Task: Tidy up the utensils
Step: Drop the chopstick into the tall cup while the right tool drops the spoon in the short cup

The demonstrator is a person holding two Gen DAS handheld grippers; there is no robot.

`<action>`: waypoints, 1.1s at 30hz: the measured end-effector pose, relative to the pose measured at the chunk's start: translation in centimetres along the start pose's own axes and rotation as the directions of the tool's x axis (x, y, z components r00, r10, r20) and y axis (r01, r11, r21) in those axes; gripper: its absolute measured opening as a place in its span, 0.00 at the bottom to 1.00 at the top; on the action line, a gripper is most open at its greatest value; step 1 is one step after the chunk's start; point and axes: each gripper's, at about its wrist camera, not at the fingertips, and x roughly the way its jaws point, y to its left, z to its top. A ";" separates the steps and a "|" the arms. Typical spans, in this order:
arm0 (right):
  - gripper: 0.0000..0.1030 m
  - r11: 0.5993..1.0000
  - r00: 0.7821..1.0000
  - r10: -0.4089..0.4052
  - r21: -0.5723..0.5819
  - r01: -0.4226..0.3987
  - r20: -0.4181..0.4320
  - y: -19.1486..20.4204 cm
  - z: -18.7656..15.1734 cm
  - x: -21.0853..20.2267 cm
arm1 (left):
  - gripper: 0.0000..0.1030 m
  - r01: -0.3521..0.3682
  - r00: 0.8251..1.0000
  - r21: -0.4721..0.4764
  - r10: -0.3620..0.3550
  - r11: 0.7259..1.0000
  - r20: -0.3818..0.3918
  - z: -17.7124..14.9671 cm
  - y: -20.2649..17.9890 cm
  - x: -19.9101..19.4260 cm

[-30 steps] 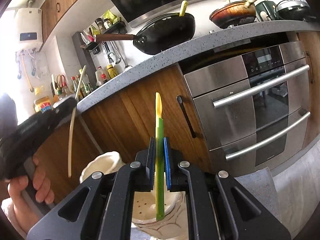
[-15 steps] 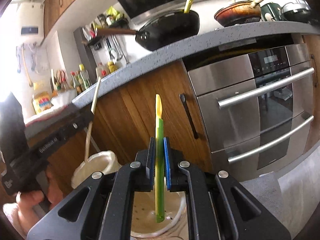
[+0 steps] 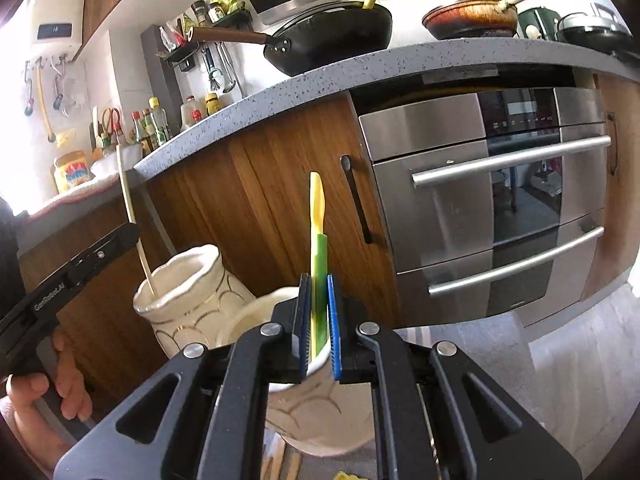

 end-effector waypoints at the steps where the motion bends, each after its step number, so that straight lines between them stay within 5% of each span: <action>1: 0.08 1.000 1.000 -0.012 -0.013 0.012 -0.006 0.2 -0.1 0.0 | 0.05 -0.009 1.000 0.005 0.009 1.000 -0.007 -0.1 -0.1 0.0; 7: 0.08 0.999 1.000 -0.024 -0.028 0.023 -0.017 0.4 -0.1 0.0 | 0.05 -0.018 0.999 -0.005 0.018 1.000 -0.048 -0.3 0.0 0.3; 14: 0.10 0.999 0.999 -0.031 -0.018 0.031 -0.022 0.1 0.0 -0.1 | 0.16 -0.041 0.998 0.012 0.041 0.999 -0.041 0.2 -0.1 -0.1; 18: 0.34 1.000 1.000 -0.012 0.009 0.012 -0.026 -0.3 0.1 -0.3 | 0.35 -0.049 0.998 0.001 0.049 0.999 -0.051 0.1 0.0 -0.3; 22: 0.47 1.000 1.000 0.001 0.030 0.000 -0.028 -0.6 0.1 -0.9 | 0.45 -0.057 0.997 -0.007 0.057 0.998 -0.049 0.3 0.2 -0.9; 33: 0.89 1.000 1.000 -0.009 0.028 0.008 0.020 -1.0 -0.5 -5.9 | 0.92 -0.096 0.995 -0.003 0.096 0.995 -0.015 -0.4 -0.6 -5.2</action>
